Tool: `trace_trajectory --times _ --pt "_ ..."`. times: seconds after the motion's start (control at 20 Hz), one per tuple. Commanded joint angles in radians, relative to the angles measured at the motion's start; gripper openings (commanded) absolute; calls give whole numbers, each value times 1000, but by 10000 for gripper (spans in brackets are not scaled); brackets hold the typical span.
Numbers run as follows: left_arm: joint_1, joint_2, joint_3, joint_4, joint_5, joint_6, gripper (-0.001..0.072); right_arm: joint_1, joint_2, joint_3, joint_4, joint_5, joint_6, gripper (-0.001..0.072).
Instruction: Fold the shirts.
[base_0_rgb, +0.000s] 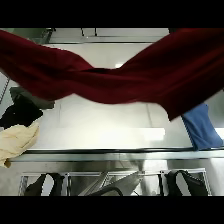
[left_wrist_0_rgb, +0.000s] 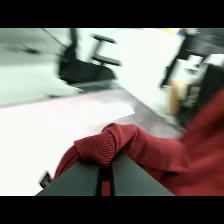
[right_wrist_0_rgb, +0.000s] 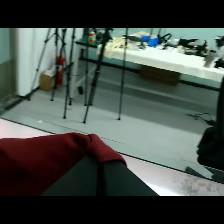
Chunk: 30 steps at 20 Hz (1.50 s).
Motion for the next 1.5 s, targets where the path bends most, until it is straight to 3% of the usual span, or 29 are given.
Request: trace_trajectory --times 0.0,0.15,0.4,0.65,0.8,0.85,0.9,0.95,1.0,1.2,1.35,1.45 --pt "83 5 13 3 -54 -20 19 -4 -51 0 -8 72 1 17" --pt "-50 -124 -105 53 -59 -10 19 39 -217 -42 15 152 0 17" --pt "-324 -456 -246 402 130 0 20 161 -577 -224 11 84 1 17" --pt "-425 -941 -174 423 163 41 21 183 -982 -254 93 -48 0 17" --pt "-429 -1127 -14 419 153 29 21 182 -1077 -254 233 -115 -28 28" --pt "-422 -1161 51 421 124 19 25 177 -1076 -253 252 -119 -41 118" --pt "-413 -1181 111 422 89 3 48 170 -1070 -241 256 -112 -47 340" --pt "-397 -1192 166 422 52 -16 404 157 -1060 -227 257 -82 -43 367" --pt "-385 -1194 212 423 21 -45 620 135 -1041 -217 258 -36 -29 367" --pt "-304 -1190 346 451 -179 -154 602 29 -933 -224 238 208 -9 366" --pt "-275 -1113 230 713 -328 -217 601 -53 -841 -335 163 348 37 365" --pt "-260 -992 3 871 -303 -209 601 -105 -763 -475 107 377 39 364"
